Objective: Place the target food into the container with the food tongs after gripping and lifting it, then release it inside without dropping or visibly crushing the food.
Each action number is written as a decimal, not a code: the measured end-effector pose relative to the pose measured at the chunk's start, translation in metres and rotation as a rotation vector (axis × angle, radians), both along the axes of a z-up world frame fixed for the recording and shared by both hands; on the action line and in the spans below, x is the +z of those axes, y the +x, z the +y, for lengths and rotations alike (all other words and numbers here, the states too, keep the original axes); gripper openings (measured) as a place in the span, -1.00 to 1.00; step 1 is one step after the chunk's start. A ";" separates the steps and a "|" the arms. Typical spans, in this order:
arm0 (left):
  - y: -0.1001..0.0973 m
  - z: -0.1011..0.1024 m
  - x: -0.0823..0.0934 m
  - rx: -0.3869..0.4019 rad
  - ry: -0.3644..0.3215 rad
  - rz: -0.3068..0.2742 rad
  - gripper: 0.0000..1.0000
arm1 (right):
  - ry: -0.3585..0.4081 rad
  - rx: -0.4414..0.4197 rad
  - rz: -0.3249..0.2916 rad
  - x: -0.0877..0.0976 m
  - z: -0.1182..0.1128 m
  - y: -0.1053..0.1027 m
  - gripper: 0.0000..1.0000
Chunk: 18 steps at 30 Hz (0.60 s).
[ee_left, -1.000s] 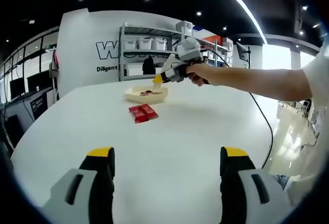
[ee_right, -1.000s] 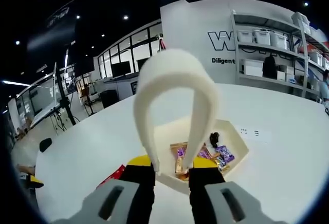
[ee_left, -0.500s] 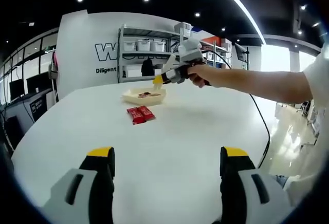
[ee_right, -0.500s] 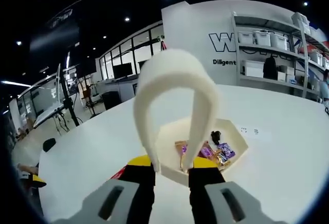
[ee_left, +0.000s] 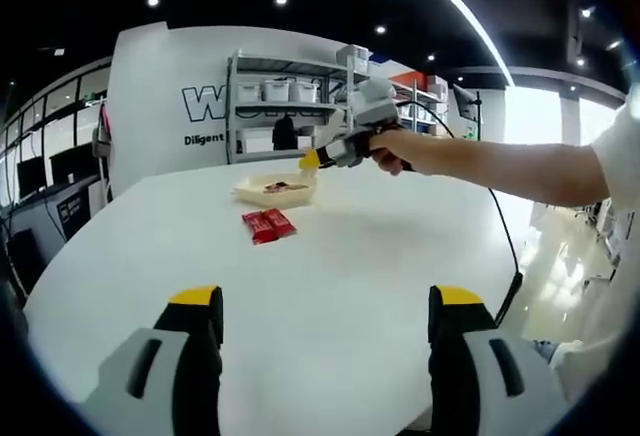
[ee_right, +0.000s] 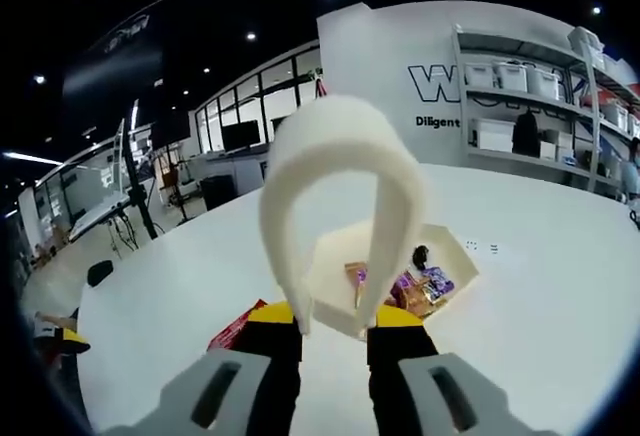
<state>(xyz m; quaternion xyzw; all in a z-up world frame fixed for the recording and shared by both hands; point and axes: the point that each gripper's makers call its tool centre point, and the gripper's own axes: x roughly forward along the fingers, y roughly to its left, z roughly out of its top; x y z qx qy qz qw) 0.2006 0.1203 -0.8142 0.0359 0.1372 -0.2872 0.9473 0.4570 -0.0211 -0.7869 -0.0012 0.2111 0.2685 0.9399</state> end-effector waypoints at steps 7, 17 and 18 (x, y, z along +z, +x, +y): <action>-0.005 -0.002 0.002 -0.005 0.000 -0.005 0.66 | -0.011 0.007 0.000 -0.003 -0.003 -0.010 -0.64; -0.012 -0.003 0.002 -0.011 0.003 -0.006 0.66 | -0.006 0.016 0.003 -0.007 -0.001 -0.026 -0.64; -0.013 -0.002 0.002 -0.011 0.003 -0.006 0.66 | -0.006 0.018 0.003 -0.008 0.000 -0.027 -0.64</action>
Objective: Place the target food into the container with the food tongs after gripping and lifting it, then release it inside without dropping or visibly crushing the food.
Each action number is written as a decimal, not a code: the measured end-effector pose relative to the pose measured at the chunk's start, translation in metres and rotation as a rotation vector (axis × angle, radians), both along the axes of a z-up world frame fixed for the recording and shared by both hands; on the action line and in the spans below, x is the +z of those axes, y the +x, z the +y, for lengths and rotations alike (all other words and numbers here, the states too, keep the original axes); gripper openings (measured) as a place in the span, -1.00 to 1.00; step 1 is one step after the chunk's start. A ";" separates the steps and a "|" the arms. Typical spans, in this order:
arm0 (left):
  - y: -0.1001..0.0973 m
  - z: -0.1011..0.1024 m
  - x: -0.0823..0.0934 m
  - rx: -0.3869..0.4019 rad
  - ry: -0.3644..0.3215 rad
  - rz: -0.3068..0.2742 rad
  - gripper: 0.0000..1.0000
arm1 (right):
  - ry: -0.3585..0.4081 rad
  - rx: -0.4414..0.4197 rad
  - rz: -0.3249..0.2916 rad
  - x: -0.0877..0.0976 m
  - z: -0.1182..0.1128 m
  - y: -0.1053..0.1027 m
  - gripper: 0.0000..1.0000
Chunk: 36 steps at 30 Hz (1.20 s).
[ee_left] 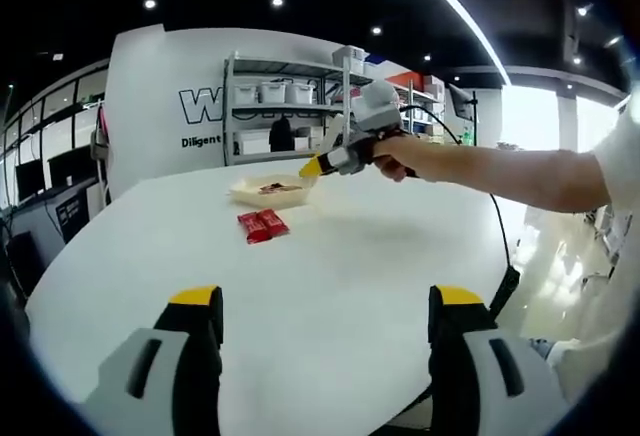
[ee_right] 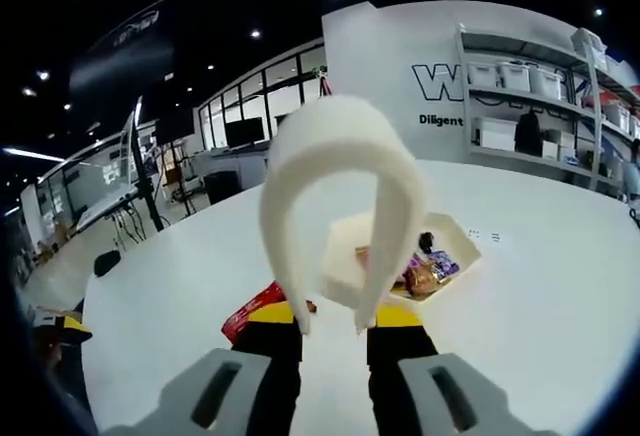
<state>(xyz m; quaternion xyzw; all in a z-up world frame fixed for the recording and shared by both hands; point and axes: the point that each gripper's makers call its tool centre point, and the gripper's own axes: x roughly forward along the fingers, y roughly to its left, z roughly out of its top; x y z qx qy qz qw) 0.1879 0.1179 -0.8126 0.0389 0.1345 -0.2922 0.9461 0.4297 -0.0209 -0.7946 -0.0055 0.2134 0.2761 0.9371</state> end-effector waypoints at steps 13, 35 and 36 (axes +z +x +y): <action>-0.008 0.003 0.002 0.003 0.001 -0.008 0.66 | 0.006 0.007 0.006 -0.007 0.007 -0.018 -0.64; -0.016 0.004 -0.001 0.003 -0.003 -0.003 0.66 | 0.006 0.025 0.026 -0.023 0.023 -0.032 -0.64; -0.016 0.004 -0.001 0.004 -0.003 -0.004 0.66 | 0.009 0.029 0.029 -0.024 0.025 -0.032 -0.64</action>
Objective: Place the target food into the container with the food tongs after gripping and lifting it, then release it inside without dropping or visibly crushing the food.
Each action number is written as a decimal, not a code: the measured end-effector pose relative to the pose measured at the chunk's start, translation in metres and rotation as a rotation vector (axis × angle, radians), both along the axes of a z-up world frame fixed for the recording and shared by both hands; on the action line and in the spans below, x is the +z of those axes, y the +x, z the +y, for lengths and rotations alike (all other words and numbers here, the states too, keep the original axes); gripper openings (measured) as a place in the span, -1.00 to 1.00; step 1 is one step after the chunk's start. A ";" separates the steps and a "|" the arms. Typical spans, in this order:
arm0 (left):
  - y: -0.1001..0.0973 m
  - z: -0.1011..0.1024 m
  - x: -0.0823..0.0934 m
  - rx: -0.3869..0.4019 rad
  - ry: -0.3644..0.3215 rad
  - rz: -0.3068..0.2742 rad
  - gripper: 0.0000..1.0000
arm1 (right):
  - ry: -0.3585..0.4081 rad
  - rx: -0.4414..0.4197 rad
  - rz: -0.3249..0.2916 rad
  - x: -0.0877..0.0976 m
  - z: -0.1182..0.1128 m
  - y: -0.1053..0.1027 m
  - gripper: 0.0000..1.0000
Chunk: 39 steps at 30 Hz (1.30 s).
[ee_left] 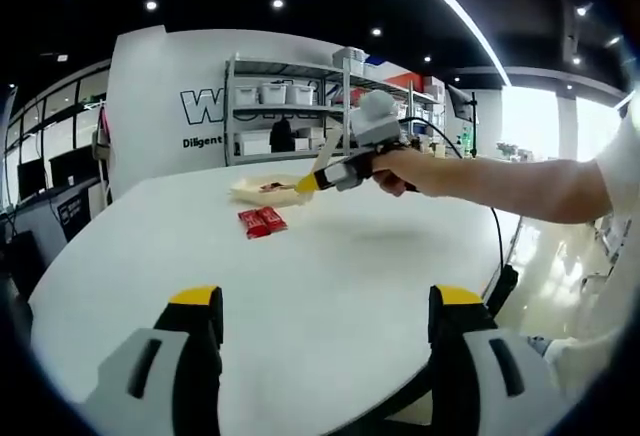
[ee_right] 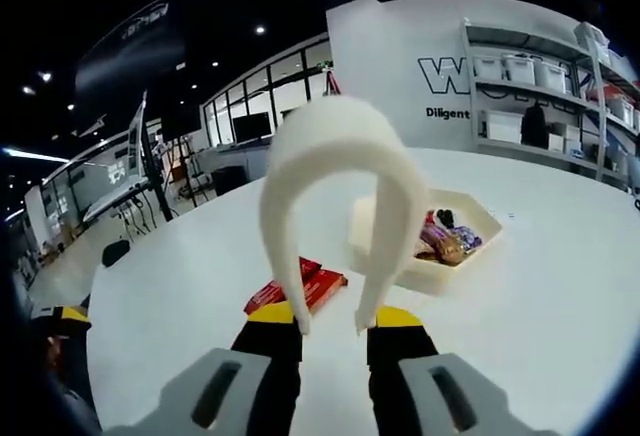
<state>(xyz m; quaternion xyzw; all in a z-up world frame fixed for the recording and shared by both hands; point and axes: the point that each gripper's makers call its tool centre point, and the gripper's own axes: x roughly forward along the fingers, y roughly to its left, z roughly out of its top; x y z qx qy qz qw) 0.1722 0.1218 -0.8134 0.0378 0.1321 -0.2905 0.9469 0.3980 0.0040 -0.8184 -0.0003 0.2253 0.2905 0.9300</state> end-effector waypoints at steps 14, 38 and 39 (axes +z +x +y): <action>0.001 0.006 -0.003 0.009 -0.002 0.007 0.66 | -0.029 0.036 0.015 -0.014 0.017 -0.002 -0.64; 0.004 0.014 -0.005 0.026 0.000 0.014 0.66 | -0.062 0.074 0.028 -0.029 0.037 -0.002 -0.63; 0.004 0.015 -0.006 0.026 0.002 0.014 0.66 | -0.075 0.074 0.023 -0.031 0.036 -0.002 -0.63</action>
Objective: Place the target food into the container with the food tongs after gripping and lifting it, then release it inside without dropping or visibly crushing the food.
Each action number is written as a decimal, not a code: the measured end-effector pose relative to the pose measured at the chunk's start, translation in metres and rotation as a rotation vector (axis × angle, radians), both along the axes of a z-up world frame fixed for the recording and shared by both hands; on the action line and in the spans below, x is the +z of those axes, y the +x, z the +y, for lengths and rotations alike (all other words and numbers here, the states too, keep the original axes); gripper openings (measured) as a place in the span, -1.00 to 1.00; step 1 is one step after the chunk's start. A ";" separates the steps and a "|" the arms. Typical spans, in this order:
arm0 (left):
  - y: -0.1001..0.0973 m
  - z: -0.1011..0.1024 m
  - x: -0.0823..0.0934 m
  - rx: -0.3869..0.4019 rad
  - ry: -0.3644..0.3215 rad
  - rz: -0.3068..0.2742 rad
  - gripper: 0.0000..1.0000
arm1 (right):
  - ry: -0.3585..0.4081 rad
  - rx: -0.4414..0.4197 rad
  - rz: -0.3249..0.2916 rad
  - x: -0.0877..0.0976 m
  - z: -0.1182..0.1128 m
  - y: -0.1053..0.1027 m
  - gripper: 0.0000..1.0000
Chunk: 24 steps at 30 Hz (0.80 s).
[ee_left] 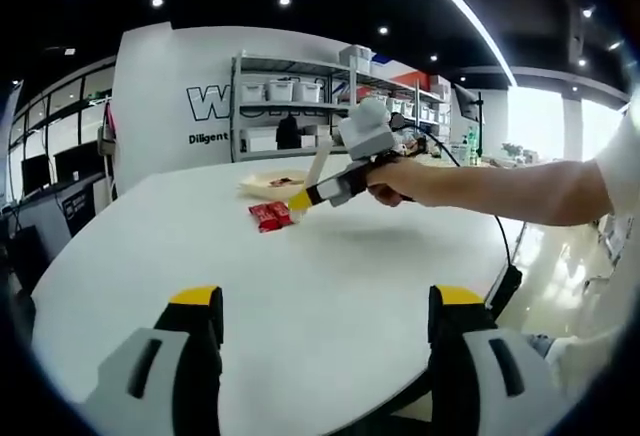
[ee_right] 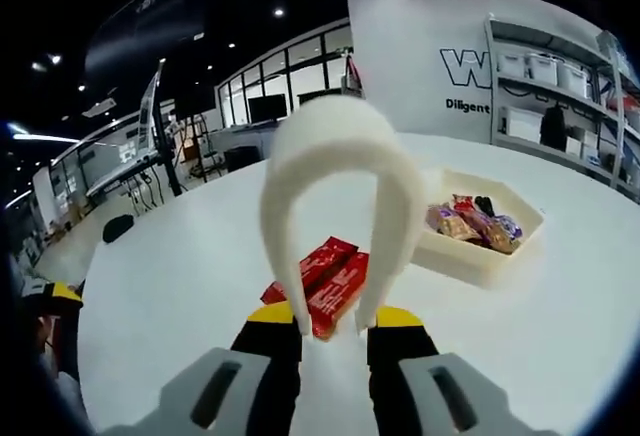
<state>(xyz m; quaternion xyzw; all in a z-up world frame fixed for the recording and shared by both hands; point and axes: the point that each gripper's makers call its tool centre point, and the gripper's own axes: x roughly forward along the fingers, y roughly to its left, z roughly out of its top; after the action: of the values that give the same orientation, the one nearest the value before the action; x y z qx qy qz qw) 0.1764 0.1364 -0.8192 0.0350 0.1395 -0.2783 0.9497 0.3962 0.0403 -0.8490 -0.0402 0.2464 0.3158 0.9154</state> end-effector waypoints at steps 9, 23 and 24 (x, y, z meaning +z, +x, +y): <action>0.000 0.001 0.000 0.002 0.000 0.000 0.65 | -0.011 -0.013 -0.005 0.001 -0.011 0.003 -0.64; 0.001 -0.002 -0.002 -0.006 -0.001 0.002 0.65 | -0.029 -0.056 -0.003 -0.001 -0.037 0.009 -0.64; 0.001 -0.002 -0.002 -0.005 -0.002 0.003 0.65 | -0.026 -0.056 -0.001 0.000 -0.038 0.009 -0.63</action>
<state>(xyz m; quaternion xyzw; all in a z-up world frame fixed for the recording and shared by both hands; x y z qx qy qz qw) 0.1773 0.1345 -0.8209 0.0340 0.1405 -0.2811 0.9487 0.4052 0.0020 -0.8488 -0.0451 0.2510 0.2866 0.9235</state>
